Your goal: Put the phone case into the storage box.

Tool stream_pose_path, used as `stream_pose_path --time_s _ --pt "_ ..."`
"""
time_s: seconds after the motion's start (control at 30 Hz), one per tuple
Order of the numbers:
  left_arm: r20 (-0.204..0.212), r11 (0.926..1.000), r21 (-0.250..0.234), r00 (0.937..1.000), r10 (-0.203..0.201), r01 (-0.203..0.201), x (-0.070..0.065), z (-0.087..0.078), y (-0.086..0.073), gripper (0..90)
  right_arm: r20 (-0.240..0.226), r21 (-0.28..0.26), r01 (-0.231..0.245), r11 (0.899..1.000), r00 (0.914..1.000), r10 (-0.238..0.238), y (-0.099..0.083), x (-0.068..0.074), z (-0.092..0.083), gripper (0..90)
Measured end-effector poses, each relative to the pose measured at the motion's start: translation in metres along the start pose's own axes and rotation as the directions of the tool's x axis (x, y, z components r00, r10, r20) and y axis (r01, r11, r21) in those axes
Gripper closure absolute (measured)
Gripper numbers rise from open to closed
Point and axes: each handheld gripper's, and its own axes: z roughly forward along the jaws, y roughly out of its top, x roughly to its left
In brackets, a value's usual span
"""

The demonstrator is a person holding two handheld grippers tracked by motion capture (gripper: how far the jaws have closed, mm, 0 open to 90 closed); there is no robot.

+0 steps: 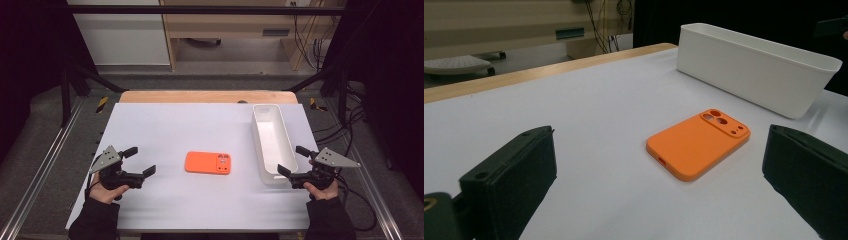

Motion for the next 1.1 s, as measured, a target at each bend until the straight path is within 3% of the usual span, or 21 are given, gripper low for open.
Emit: stream_pose_path --time_s 0.33,0.63,1.1 --pt "0.004 1.0000 -0.007 1.0000 0.003 -0.003 -0.001 -0.001 0.004 0.6 -0.008 -0.001 0.008 1.000 0.9999 -0.008 0.000 0.000 0.000 0.4" --pt "-0.006 0.9994 0.035 1.0000 0.000 0.000 -0.005 0.007 0.008 0.7 -0.008 -0.001 0.010 1.000 0.9999 -0.010 0.001 0.000 -0.001 0.3" --pt "-0.011 0.9980 0.063 0.9999 0.002 -0.001 -0.018 0.019 0.020 0.9 -0.013 0.004 0.013 1.000 0.9998 -0.013 0.001 0.001 -0.001 0.3"
